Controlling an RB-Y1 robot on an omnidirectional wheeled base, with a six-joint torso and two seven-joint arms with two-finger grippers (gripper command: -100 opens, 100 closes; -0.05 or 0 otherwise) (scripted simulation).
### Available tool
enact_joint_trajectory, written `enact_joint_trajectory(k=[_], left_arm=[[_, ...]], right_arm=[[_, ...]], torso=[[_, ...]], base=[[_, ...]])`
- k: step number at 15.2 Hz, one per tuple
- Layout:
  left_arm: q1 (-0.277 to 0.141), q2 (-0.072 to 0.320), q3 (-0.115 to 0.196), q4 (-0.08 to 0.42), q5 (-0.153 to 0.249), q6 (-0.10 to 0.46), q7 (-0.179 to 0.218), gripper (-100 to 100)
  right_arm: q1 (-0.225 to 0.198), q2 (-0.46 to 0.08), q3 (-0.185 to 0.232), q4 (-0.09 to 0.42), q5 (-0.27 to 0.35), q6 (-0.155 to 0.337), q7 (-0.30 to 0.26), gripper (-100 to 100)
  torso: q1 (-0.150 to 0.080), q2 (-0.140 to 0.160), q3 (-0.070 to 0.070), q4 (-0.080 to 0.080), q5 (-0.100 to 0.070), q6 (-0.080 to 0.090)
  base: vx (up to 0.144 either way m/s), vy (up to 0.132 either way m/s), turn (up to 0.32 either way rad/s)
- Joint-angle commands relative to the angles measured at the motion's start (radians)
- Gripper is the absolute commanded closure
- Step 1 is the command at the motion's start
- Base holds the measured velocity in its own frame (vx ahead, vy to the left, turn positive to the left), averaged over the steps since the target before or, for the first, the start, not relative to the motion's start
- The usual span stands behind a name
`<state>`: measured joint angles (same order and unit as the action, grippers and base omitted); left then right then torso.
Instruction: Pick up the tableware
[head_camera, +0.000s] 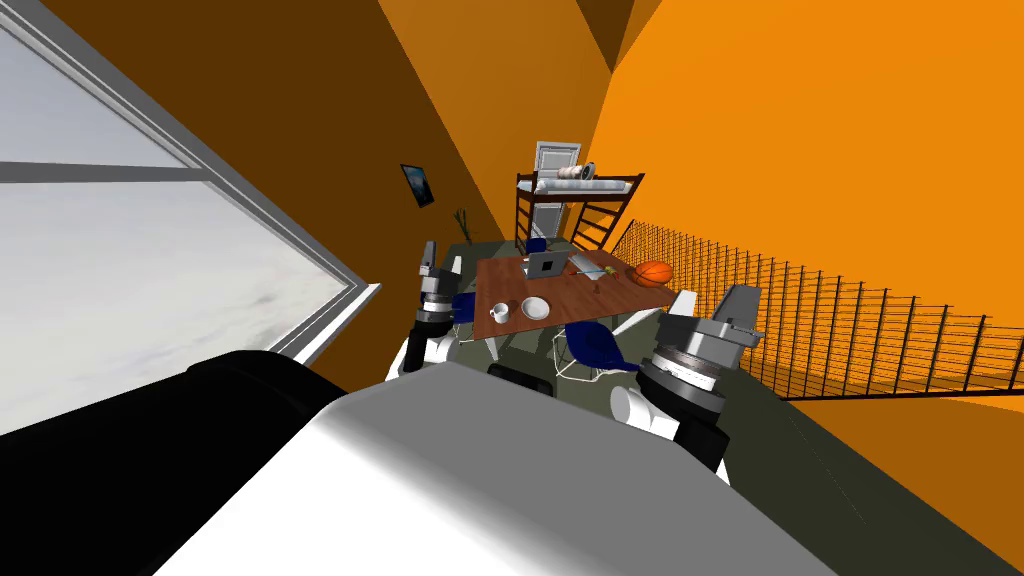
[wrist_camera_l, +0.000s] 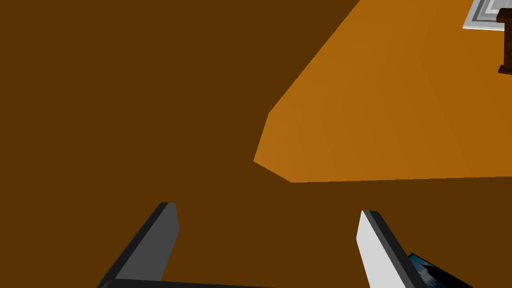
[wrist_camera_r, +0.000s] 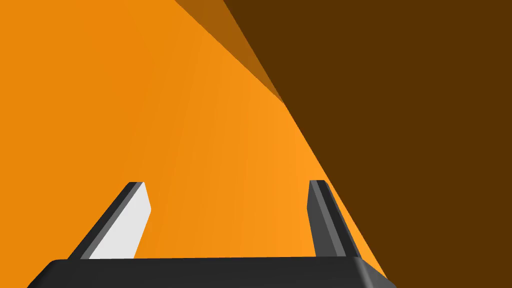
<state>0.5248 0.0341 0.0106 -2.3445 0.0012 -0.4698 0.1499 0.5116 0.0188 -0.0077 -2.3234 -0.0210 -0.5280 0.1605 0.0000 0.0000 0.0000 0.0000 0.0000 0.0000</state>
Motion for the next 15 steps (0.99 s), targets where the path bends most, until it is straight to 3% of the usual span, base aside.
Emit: enact_joint_trajectory(k=[1,7,15], left_arm=[[-0.003,0.039,0.000,0.008,-0.003,0.024,0.010,-100],[-0.014,0.104,-0.002,0.047,-0.019,0.131,0.055,-100],[-0.028,0.132,-0.004,0.097,-0.038,0.282,0.112,-100]], right_arm=[[0.000,0.000,0.000,0.000,0.000,0.000,0.000,0],[0.000,0.000,0.000,0.000,0.000,0.000,0.000,0],[0.000,0.000,0.000,0.000,0.000,0.000,0.000,0]], torso=[[0.000,0.000,0.000,0.000,0.000,0.000],[-0.002,-0.001,-0.001,0.000,0.000,0.000],[-0.002,-0.001,-0.001,0.000,0.000,0.000]], base=[[0.002,-0.009,-0.062],[0.011,-0.027,-0.114],[0.015,-0.027,-0.124]])
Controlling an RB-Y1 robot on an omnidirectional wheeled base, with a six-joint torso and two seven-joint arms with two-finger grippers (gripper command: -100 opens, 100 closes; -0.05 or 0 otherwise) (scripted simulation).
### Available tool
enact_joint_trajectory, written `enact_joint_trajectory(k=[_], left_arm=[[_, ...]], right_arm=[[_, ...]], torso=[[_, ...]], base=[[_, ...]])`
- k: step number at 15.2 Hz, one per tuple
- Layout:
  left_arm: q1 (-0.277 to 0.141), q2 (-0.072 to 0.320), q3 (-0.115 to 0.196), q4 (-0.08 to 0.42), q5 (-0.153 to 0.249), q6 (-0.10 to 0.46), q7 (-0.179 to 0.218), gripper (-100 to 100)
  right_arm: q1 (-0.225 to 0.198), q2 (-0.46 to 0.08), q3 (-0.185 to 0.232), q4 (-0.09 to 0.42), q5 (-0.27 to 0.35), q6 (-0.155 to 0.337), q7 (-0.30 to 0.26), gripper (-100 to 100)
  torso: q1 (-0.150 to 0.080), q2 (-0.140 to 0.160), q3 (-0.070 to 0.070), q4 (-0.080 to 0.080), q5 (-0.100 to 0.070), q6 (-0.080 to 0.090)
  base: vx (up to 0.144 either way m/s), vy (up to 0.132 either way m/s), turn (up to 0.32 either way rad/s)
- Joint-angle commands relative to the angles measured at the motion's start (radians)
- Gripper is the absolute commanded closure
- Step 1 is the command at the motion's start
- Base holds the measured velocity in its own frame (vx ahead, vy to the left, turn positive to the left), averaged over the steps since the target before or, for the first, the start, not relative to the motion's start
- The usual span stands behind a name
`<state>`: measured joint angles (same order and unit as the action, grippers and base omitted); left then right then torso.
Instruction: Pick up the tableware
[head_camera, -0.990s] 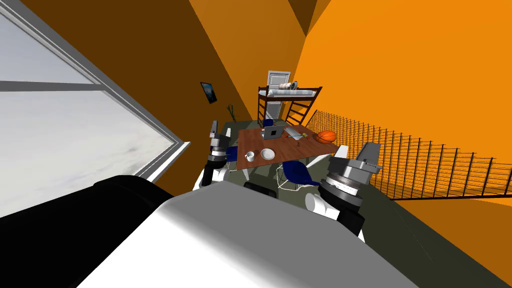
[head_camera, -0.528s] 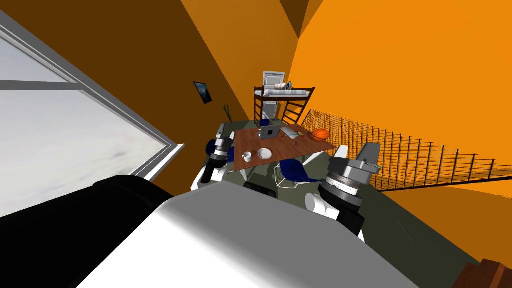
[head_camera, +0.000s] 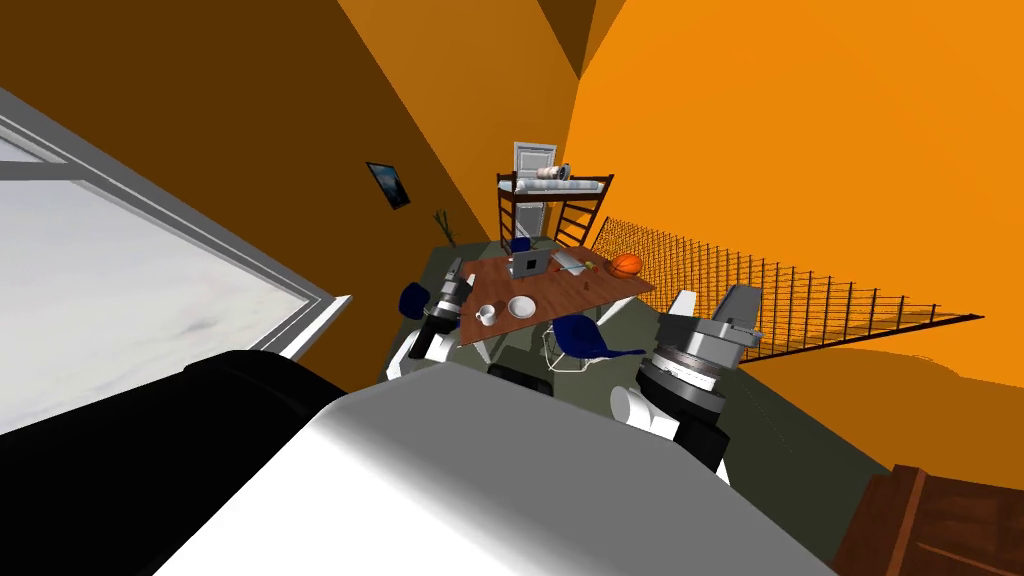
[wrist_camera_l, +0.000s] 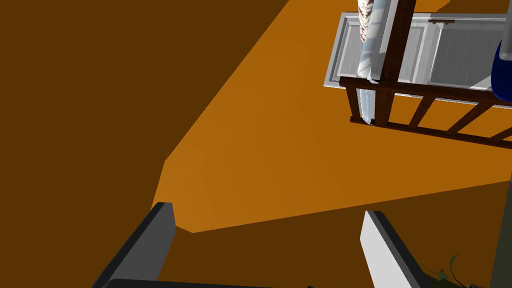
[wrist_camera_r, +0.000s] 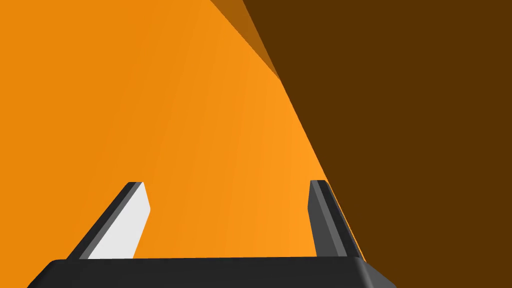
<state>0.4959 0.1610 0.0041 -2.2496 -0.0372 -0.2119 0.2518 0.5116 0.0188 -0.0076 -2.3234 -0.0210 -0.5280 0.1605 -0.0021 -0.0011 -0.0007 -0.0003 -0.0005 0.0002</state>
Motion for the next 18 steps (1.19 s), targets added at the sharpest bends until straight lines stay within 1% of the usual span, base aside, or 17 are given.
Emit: enact_joint_trajectory(k=[1,2,3,4,5,6,7,8,9,10,11,12,13,14,15,17,18], left_arm=[[-0.004,0.010,0.002,0.017,-0.006,0.050,0.027,-100],[-0.004,0.010,0.002,0.017,-0.006,0.065,0.027,-100],[-0.008,0.013,0.002,0.032,-0.011,0.089,0.044,-100],[-0.008,0.013,0.002,0.032,-0.011,0.105,0.044,-100],[-0.008,0.013,0.002,0.032,-0.011,0.108,0.044,-100],[-0.012,0.016,0.001,0.048,-0.017,0.141,0.061,-100],[-0.012,0.016,0.001,0.048,-0.017,0.153,0.061,-100],[-0.016,0.018,0.001,0.064,-0.024,0.184,0.080,-100],[-0.016,0.018,0.001,0.064,-0.024,0.199,0.080,-100],[-0.021,0.019,0.000,0.081,-0.030,0.225,0.099,-100],[-0.021,0.019,0.000,0.081,-0.030,0.243,0.099,-100],[-0.021,0.019,0.000,0.081,-0.030,0.246,0.099,-100],[-0.025,0.019,-0.001,0.098,-0.037,0.283,0.118,-100],[-0.025,0.019,-0.001,0.098,-0.037,0.295,0.118,-100],[-0.030,0.019,-0.001,0.115,-0.043,0.319,0.137,-100],[-0.030,0.019,-0.001,0.115,-0.043,0.344,0.137,-100],[-0.034,0.018,-0.002,0.133,-0.050,0.377,0.157,-100]], right_arm=[[0.000,0.000,0.000,0.000,0.000,0.000,0.000,0],[0.000,0.000,0.000,0.000,0.000,0.000,0.000,0],[0.000,0.000,0.000,0.000,0.000,0.000,0.000,0],[0.000,0.000,0.000,0.000,0.000,0.000,0.000,0],[0.000,0.000,0.000,0.000,0.000,0.000,0.000,0],[0.000,0.000,0.000,0.000,0.000,0.000,0.000,0],[0.000,0.000,0.000,0.000,0.000,0.000,0.000,0],[0.000,0.000,0.000,0.000,0.000,0.000,0.000,0],[0.000,0.000,0.000,0.000,0.000,0.000,0.000,0],[0.000,0.000,0.000,0.000,0.000,0.000,0.000,0],[0.000,0.000,0.000,0.000,0.000,0.000,0.000,0],[0.000,0.000,0.000,0.000,0.000,0.000,0.000,0],[0.000,0.000,0.000,0.000,0.000,0.000,0.000,0],[0.000,0.000,0.000,0.000,0.000,0.000,0.000,0],[0.000,0.000,0.000,0.000,0.000,0.000,0.000,0],[0.000,0.000,0.000,0.000,0.000,0.000,0.000,0],[0.000,0.000,0.000,0.000,0.000,0.000,0.000,0]], torso=[[0.000,0.000,0.000,0.000,0.000,0.000],[0.000,0.000,0.000,0.000,0.000,0.000],[0.000,0.000,0.000,0.000,0.000,0.000],[0.000,0.000,0.000,0.000,0.000,0.000],[0.000,0.000,0.000,0.000,0.000,0.000],[0.000,0.000,0.000,0.000,0.000,0.000],[0.000,0.000,0.000,0.000,0.000,0.000],[0.000,0.000,0.000,0.000,0.000,0.000],[0.000,0.000,0.000,0.000,0.000,0.000],[0.000,0.000,0.000,0.000,0.000,0.000],[0.000,0.000,0.000,0.000,0.000,0.000],[0.000,0.000,0.000,0.000,0.000,0.000],[0.000,0.000,0.000,0.000,0.000,0.000],[0.000,0.000,0.000,0.000,0.000,0.000],[0.000,0.000,0.000,0.000,0.000,0.000],[0.000,0.000,0.000,0.000,0.000,0.000],[0.000,0.000,0.000,0.000,0.000,0.000]], base=[[0.017,-0.029,-0.139],[0.021,-0.025,-0.110],[0.023,-0.025,-0.123],[0.018,-0.025,-0.112],[0.010,-0.017,-0.049],[0.010,-0.022,-0.119],[0.011,-0.022,-0.119],[0.019,-0.026,-0.164],[0.021,-0.024,-0.151],[0.021,-0.027,-0.174],[0.019,-0.026,-0.136],[0.014,-0.017,-0.038],[0.013,-0.023,-0.123],[0.015,-0.023,-0.142],[0.019,-0.026,-0.162],[0.019,-0.021,-0.097],[0.017,-0.020,-0.127]])
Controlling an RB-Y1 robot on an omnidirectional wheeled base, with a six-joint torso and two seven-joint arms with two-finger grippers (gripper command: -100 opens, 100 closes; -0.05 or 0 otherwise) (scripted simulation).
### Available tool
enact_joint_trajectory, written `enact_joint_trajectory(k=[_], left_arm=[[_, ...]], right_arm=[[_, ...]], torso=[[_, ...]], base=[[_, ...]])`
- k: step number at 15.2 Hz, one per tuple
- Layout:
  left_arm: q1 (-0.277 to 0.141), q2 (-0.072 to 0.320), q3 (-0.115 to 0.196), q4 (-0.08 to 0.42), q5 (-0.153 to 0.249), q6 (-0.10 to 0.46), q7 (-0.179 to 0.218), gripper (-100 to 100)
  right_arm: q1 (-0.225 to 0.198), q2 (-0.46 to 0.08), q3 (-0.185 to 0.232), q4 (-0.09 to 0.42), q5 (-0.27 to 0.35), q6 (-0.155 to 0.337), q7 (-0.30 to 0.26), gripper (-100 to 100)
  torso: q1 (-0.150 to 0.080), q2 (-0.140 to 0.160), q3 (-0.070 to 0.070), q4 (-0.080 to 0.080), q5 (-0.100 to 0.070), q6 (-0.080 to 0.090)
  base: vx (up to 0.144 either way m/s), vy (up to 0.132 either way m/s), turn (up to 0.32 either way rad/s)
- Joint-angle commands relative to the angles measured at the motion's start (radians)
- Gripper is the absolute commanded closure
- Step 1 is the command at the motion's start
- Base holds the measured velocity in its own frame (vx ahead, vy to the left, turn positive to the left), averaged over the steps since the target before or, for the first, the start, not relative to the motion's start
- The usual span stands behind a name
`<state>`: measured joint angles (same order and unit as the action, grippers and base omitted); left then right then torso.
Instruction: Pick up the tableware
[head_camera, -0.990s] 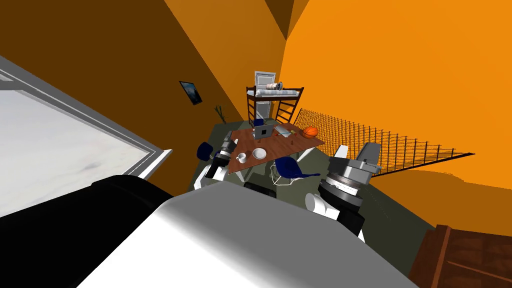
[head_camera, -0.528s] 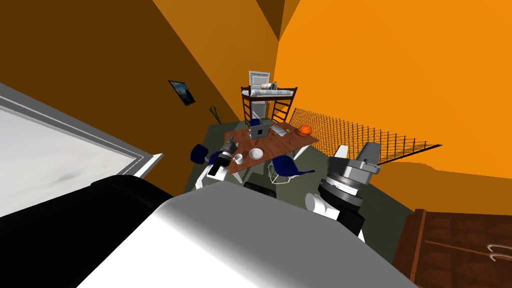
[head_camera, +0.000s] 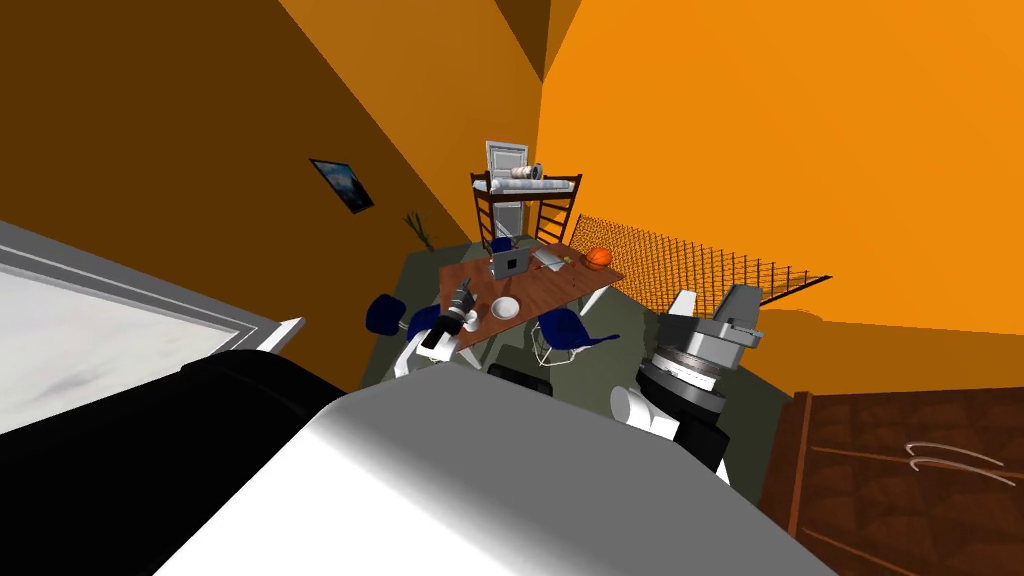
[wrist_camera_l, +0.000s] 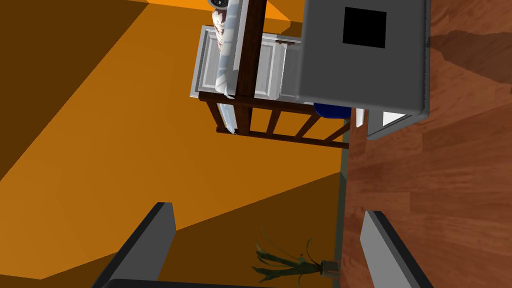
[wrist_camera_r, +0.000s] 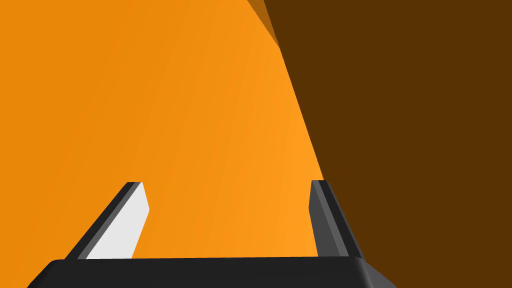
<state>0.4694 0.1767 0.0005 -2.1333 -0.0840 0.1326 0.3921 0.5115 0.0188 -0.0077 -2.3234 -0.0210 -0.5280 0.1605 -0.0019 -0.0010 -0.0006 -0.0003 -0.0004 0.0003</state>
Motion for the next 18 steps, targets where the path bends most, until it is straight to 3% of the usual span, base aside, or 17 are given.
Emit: enact_joint_trajectory(k=[1,2,5,7,11,13,16,18], left_arm=[[-0.008,0.002,0.002,0.017,-0.003,0.049,0.017,-100],[-0.008,0.002,0.002,0.017,-0.003,0.049,0.017,-100],[-0.017,-0.002,0.000,0.052,-0.017,0.121,0.057,-100],[-0.017,-0.002,0.000,0.052,-0.017,0.149,0.057,-100],[-0.026,-0.007,-0.001,0.087,-0.030,0.236,0.097,-100],[-0.026,-0.007,-0.001,0.087,-0.030,0.249,0.097,-100],[-0.035,-0.014,-0.002,0.122,-0.044,0.322,0.136,-100],[-0.035,-0.014,-0.002,0.122,-0.044,0.347,0.136,-100]], right_arm=[[0.000,0.000,0.000,0.000,0.000,0.000,0.000,0],[0.000,0.000,0.000,0.000,0.000,0.000,0.000,0],[0.000,0.000,0.000,0.000,0.000,0.000,0.000,0],[0.000,0.000,0.000,0.000,0.000,0.000,0.000,0],[0.000,0.000,0.000,0.000,0.000,0.000,0.000,0],[0.000,0.000,0.000,0.000,0.000,0.000,0.000,0],[0.000,0.000,0.000,0.000,0.000,0.000,0.000,0],[0.000,0.000,0.000,0.000,0.000,0.000,0.000,0]], torso=[[0.000,0.000,0.000,0.000,0.000,0.000],[0.000,0.000,0.000,0.000,0.000,0.000],[0.000,0.000,0.000,0.000,0.000,0.000],[0.000,-0.001,0.000,0.000,0.000,0.000],[0.000,0.000,0.000,0.000,0.000,0.000],[0.000,0.000,0.000,0.000,0.000,0.000],[0.000,0.000,0.000,0.000,0.000,0.000],[0.000,0.000,0.000,0.000,0.000,0.000]], base=[[0.017,-0.020,-0.133],[0.013,-0.011,-0.047],[0.018,-0.020,-0.158],[0.025,-0.018,-0.100],[0.019,-0.017,-0.111],[0.018,-0.012,-0.093],[0.022,-0.019,-0.153],[0.022,-0.016,-0.097]])
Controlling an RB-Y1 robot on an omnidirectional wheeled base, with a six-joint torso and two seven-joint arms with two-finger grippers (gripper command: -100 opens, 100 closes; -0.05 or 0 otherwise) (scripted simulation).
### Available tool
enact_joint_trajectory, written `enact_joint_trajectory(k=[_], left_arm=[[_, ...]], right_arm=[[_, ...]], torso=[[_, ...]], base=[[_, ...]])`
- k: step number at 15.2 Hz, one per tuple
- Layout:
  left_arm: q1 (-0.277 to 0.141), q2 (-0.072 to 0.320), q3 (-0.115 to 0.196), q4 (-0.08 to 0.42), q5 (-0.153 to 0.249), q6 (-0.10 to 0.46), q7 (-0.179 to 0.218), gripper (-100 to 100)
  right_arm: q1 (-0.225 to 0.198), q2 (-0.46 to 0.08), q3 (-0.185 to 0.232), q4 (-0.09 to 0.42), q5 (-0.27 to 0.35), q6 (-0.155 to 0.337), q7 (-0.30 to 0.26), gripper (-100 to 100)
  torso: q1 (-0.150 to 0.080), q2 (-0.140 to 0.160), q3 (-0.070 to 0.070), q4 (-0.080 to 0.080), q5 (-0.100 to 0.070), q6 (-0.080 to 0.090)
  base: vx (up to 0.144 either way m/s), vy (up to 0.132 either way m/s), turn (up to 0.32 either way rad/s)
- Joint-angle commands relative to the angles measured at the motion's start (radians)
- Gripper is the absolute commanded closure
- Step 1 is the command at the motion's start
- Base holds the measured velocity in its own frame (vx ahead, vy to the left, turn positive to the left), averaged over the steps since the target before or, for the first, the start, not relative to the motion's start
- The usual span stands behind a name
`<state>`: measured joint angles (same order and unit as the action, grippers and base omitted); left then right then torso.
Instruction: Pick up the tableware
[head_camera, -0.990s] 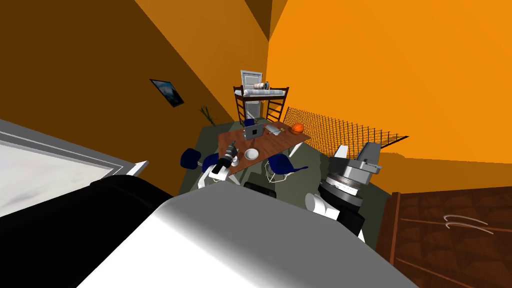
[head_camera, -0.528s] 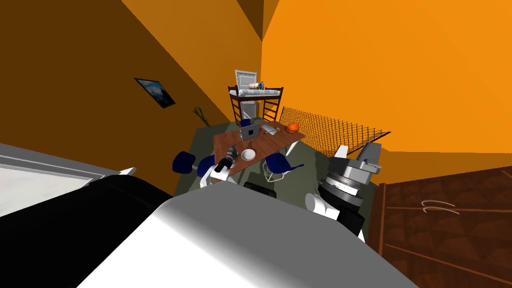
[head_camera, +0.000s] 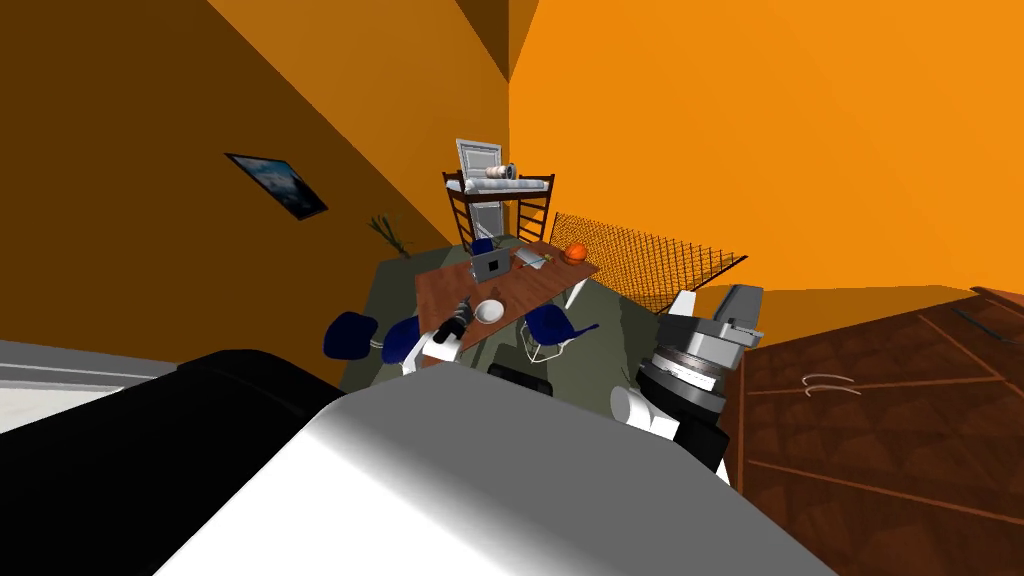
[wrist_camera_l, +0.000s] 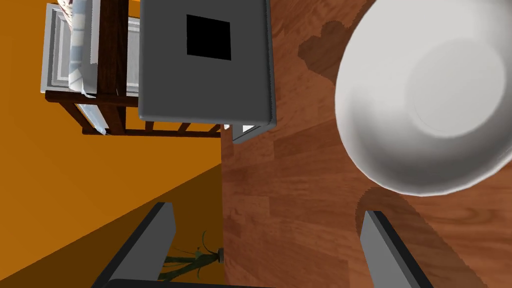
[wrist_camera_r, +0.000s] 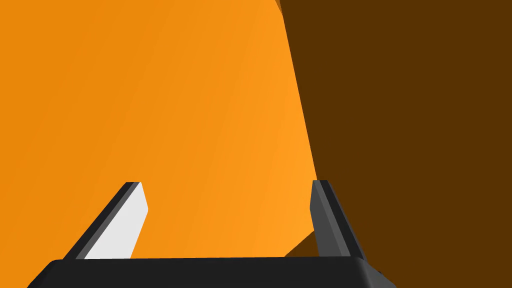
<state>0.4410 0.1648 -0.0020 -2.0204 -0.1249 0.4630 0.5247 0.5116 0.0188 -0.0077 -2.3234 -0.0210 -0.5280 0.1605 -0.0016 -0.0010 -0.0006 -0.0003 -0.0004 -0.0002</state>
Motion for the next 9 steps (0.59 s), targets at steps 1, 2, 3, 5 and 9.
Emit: enact_joint_trajectory(k=[1,2,3,5,9], left_arm=[[-0.011,-0.006,0.000,0.026,-0.009,0.050,0.023,-100],[-0.011,-0.006,0.000,0.026,-0.009,0.064,0.023,-100],[-0.015,-0.010,-0.001,0.043,-0.016,0.088,0.042,-100],[-0.015,-0.010,-0.001,0.043,-0.016,0.111,0.042,-100],[-0.023,-0.018,-0.002,0.074,-0.028,0.196,0.078,-100]], right_arm=[[0.000,0.000,0.000,0.000,0.000,0.000,0.000,0],[0.000,0.000,0.000,0.000,0.000,0.000,0.000,0],[0.000,0.000,0.000,0.000,0.000,0.000,0.000,0],[0.000,0.000,0.000,0.000,0.000,0.000,0.000,0],[0.000,0.000,0.000,0.000,0.000,0.000,0.000,0]], torso=[[0.000,0.000,0.000,0.000,0.000,0.000],[0.000,0.000,0.000,0.000,0.000,0.000],[0.000,0.000,0.000,0.000,0.000,0.000],[0.000,-0.001,0.000,0.000,0.000,0.000],[0.000,0.000,0.000,0.000,0.000,0.000]], base=[[0.021,-0.017,-0.113],[0.023,-0.016,-0.134],[0.030,-0.019,-0.174],[0.026,-0.009,-0.095],[0.027,-0.012,-0.140]])
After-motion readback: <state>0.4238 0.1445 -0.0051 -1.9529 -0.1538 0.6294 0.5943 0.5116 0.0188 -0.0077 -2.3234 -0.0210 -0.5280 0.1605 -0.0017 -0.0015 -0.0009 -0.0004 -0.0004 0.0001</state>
